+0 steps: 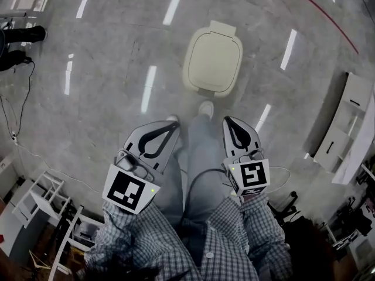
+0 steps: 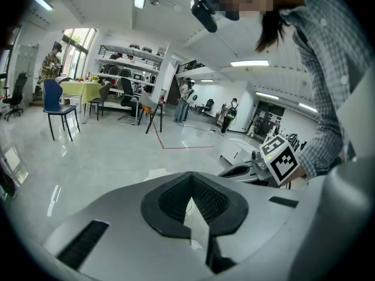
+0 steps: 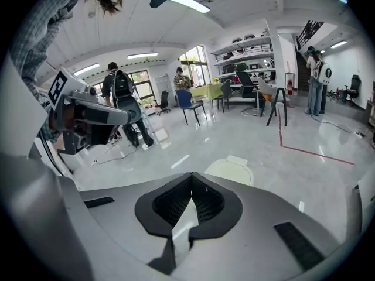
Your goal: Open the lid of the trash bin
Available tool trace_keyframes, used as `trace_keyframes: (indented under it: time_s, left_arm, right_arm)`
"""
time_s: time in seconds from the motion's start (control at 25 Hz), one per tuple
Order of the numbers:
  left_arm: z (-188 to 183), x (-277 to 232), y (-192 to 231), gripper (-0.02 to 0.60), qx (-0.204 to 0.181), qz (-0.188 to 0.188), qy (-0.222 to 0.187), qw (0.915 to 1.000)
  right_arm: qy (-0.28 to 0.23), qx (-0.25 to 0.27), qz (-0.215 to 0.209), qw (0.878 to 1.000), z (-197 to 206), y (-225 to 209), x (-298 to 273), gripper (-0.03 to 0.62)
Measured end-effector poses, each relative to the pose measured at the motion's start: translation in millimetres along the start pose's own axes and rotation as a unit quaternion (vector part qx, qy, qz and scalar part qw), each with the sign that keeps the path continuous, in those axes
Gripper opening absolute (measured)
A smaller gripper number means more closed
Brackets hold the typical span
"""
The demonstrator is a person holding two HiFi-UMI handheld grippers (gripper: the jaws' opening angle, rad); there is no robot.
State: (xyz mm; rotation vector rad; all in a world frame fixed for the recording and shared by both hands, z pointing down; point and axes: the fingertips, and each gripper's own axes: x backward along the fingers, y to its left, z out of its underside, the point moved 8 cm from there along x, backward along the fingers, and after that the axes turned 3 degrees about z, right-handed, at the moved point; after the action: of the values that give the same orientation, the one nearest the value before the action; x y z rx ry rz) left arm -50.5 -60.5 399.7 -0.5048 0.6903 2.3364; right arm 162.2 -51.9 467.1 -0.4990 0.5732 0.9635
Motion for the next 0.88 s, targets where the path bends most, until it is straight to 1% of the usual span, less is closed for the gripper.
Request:
trace_keyframes:
  time_s: [0.16, 0.24, 0.4, 0.52, 0.72, 0.88]
  left_arm:
    - [8.8, -8.5, -1.9, 0.006, -0.025, 0.015, 0.012, 0.9995]
    - [13.7, -11.8, -3.5, 0.006, -0.027, 0.02, 0.018, 0.9993]
    - [22.7, -19.5, -1.8, 0.006, -0.015, 0.018, 0.025, 0.9994]
    - [28.4, -26.0, 1.3, 0.006, -0.016, 0.02, 0.028, 0.9993]
    - [41.9, -33.1, 8.6, 0.006, -0.002, 0.017, 0.037, 0.9992]
    - [49.6, -40.6, 12.2, 0.006, -0.004, 0.019, 0.038, 0.9991]
  right_arm:
    - [0.013, -0.014, -0.002, 1.0, 17.8, -3.4, -14.0, 0.02]
    - [0.018, -0.021, -0.005, 1.0, 25.0, -5.1, -21.3, 0.02]
    - [0.024, -0.016, -0.007, 1.0, 35.5, -9.6, -40.5, 0.02]
    - [0.029, -0.013, -0.006, 0.999, 44.0, -13.0, -55.1, 0.02]
    - [0.047, -0.022, -0.002, 0.999, 64.7, -14.0, -74.9, 0.02]
    - [0.06, -0.018, 0.001, 0.998, 81.5, -16.3, -91.1, 0.02]
